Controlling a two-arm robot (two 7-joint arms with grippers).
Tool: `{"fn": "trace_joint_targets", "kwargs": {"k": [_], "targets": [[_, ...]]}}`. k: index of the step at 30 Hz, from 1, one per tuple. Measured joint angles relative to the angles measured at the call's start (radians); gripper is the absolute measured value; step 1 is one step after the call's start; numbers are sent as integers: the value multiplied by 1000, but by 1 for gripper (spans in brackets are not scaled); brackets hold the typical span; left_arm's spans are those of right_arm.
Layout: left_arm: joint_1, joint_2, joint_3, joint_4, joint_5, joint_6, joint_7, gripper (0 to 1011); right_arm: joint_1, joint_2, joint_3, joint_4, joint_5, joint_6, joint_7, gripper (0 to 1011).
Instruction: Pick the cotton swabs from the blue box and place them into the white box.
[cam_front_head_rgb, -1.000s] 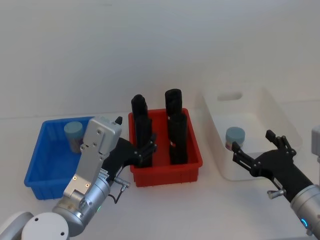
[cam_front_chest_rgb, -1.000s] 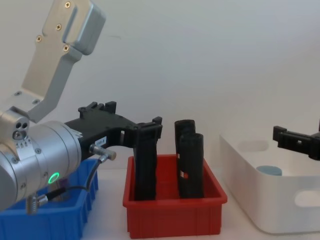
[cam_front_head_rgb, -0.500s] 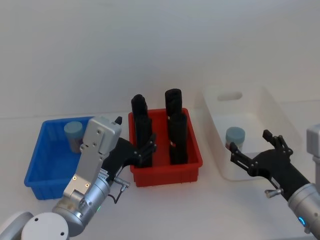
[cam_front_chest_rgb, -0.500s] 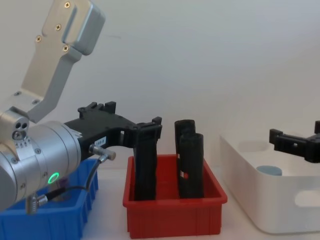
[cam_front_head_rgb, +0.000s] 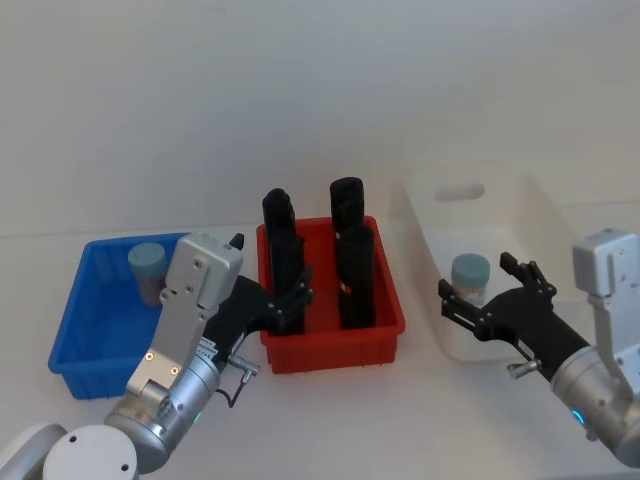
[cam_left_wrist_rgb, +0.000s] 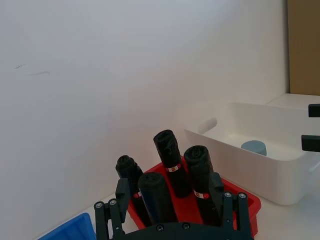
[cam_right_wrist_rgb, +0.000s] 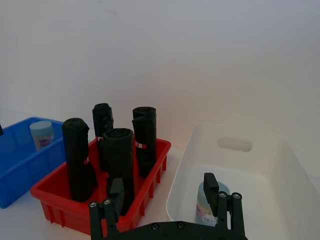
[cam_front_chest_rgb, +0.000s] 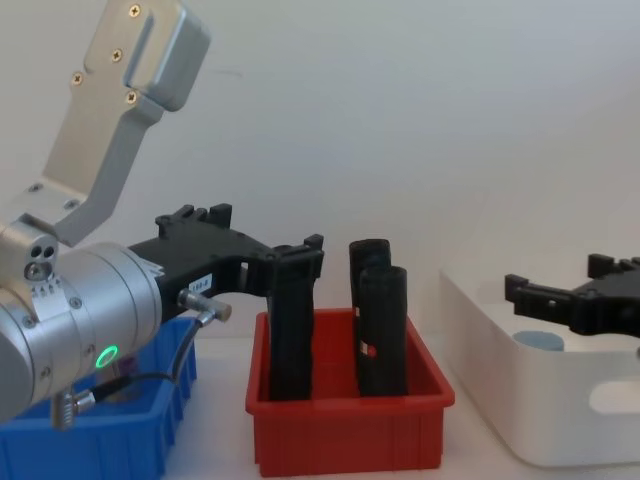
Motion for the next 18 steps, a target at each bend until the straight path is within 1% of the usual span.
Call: {"fn": "trace_joint_targets", "kwargs": {"k": [5,6,9,11,14,15,17,18], "targets": [[0,0,0,0,0,0,0,1004,50,-21,-5,67,-18,-12,36,1001],[0,0,0,0,0,0,0,1004,71,-30,-7,94,-25,-17,50,1001],[0,0,0,0,0,0,0,1004,98,-40,-9,130,-33,-24,71,1001],[0,0,0,0,0,0,0,1004,136,-55,-13,181,-43,-36,103,1001],[0,0,0,0,0,0,0,1004,162,-66,-16,217,-49,-46,128,1001],[0,0,0,0,0,0,0,1004,183,-74,-18,244,-53,-52,144,1001],[0,0,0,0,0,0,0,1004,200,-81,-21,268,-56,-58,163,1001],[0,0,0,0,0,0,0,1004,217,-88,-23,291,-59,-64,179,1001]]}}
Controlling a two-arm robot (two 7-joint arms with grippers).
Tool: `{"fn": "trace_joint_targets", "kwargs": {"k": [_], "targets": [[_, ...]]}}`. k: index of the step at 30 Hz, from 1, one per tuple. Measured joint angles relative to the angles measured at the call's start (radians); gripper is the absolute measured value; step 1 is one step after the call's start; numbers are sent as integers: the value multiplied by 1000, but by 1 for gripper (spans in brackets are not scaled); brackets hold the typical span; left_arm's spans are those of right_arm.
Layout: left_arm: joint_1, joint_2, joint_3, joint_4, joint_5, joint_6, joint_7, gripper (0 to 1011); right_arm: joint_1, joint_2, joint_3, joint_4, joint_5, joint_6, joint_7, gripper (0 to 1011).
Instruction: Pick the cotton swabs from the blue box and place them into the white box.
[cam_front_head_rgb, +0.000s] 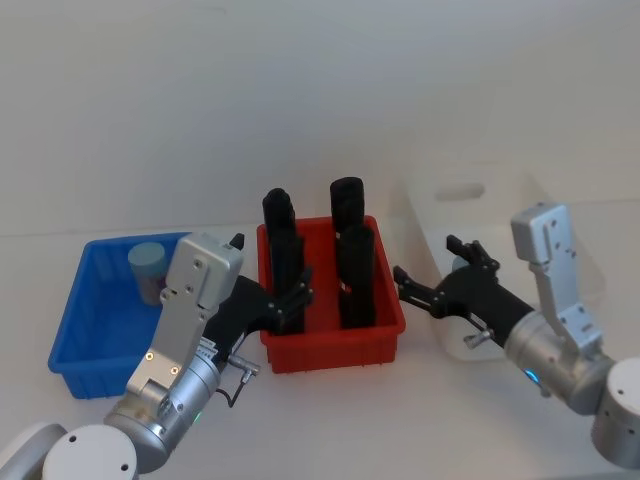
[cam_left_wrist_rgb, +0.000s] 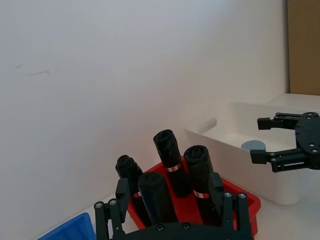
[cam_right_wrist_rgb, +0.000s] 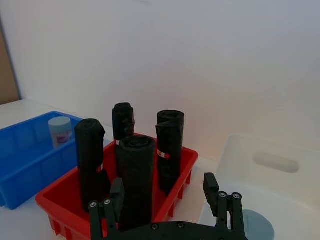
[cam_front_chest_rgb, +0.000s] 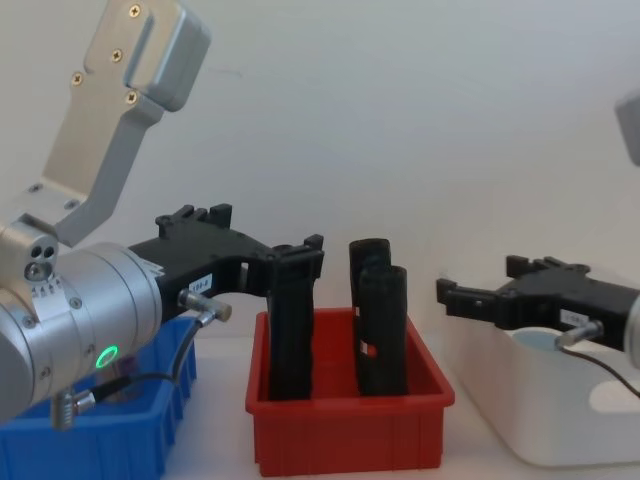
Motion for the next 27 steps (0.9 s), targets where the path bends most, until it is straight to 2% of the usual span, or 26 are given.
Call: {"fn": "trace_joint_targets", "kwargs": {"k": [12,17,27], "targets": [[0,0,0,0,0,0,0,1004,142,-60,-20,207,-16,-46,104,1001],[0,0,0,0,0,0,0,1004,183,-77,-26,272,-22,-60,126,1001],[0,0,0,0,0,0,0,1004,287,-121,-45,448,-39,-105,163,1001]]}}
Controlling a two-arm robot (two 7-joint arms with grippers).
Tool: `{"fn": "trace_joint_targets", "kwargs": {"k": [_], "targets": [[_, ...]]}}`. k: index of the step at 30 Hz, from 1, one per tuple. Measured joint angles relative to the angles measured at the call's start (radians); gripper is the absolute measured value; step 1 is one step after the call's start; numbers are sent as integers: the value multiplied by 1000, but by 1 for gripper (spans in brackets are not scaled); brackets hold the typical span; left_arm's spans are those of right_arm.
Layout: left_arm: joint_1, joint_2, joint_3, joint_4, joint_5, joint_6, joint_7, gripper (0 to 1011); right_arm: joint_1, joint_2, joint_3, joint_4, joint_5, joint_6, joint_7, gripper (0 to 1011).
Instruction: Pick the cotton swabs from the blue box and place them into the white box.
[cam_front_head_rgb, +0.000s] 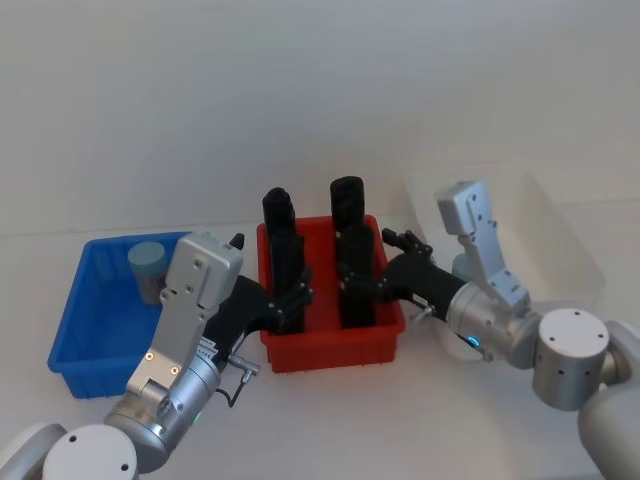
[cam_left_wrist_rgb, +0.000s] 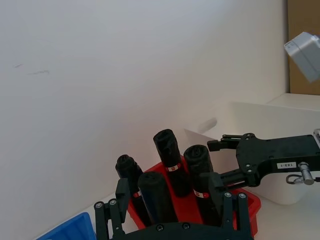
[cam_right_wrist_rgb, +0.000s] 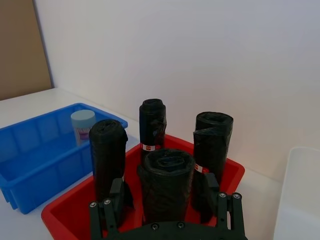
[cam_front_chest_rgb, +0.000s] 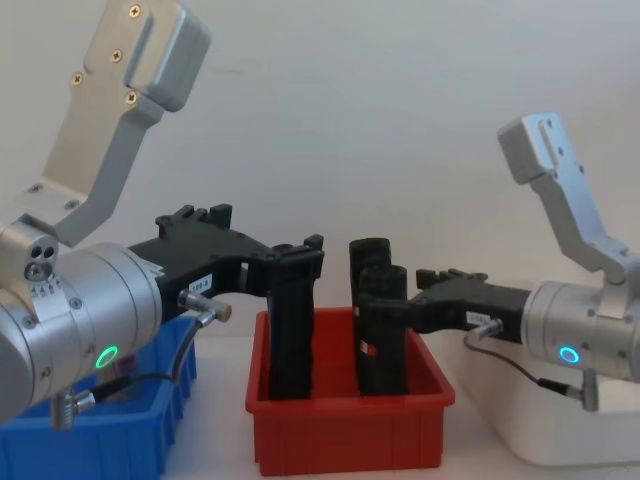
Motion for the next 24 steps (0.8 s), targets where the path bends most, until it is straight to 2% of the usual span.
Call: {"fn": "trace_joint_targets", "kwargs": {"k": [5,9,18,20,24], "targets": [[0,0,0,0,0,0,0,1004,34,-15,-7,63,-6,-19,9,1002],[0,0,0,0,0,0,0,1004,67,-29,-14,125,-10,-38,13,952],[0,0,0,0,0,0,0,1004,113,-50,-20,217,-12,-75,14,705],[0,0,0,0,0,0,0,1004,119,-52,-21,228,-12,-81,14,619],[0,0,0,0,0,0,0,1004,127,-56,-22,244,-10,-92,14,554]]}}
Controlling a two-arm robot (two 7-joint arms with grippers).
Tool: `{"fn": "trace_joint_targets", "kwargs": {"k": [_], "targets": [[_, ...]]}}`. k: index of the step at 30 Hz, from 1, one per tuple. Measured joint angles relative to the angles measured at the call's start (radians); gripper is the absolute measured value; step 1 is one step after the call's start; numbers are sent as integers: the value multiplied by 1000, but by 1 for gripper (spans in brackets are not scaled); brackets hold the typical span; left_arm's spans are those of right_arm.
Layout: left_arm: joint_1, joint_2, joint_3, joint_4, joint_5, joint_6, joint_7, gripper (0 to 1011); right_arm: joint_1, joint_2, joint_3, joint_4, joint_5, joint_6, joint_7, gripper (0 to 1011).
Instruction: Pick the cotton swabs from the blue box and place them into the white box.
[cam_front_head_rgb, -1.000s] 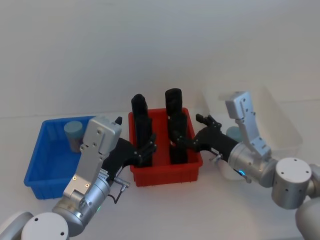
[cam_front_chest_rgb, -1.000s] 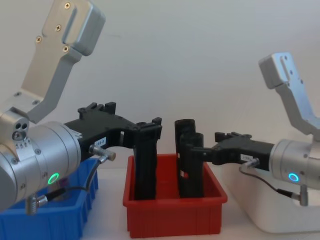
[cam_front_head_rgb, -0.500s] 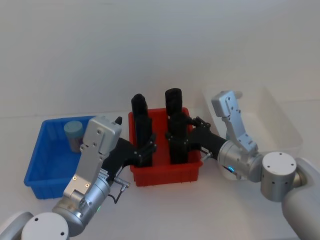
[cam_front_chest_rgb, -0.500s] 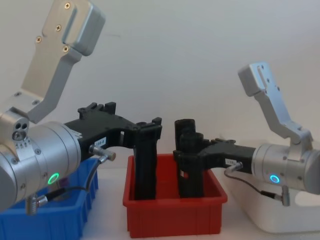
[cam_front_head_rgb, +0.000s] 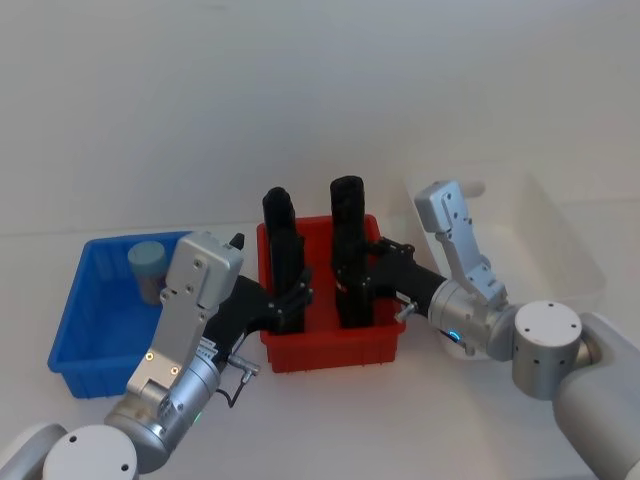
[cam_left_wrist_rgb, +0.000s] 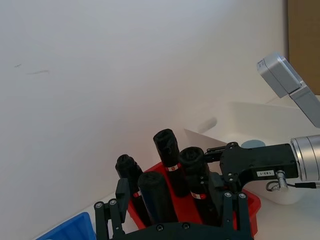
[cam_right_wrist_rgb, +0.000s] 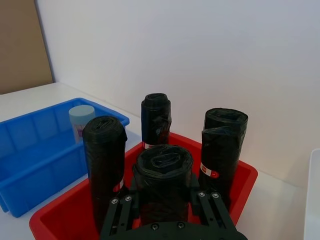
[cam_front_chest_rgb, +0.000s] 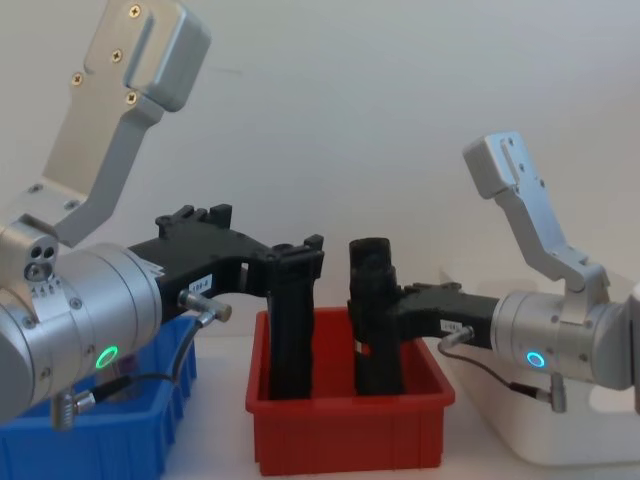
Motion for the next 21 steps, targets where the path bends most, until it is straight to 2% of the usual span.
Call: {"fn": "trace_joint_targets", "kwargs": {"k": [6,12,21], "targets": [[0,0,0,0,0,0,0,1004,-6,2,2,-20,10,-9,-3,511],[0,0,0,0,0,0,0,1004,-36,15,9,-91,27,-9,-8,483],[0,0,0,0,0,0,0,1004,-112,49,28,-284,65,19,-42,436]]}}
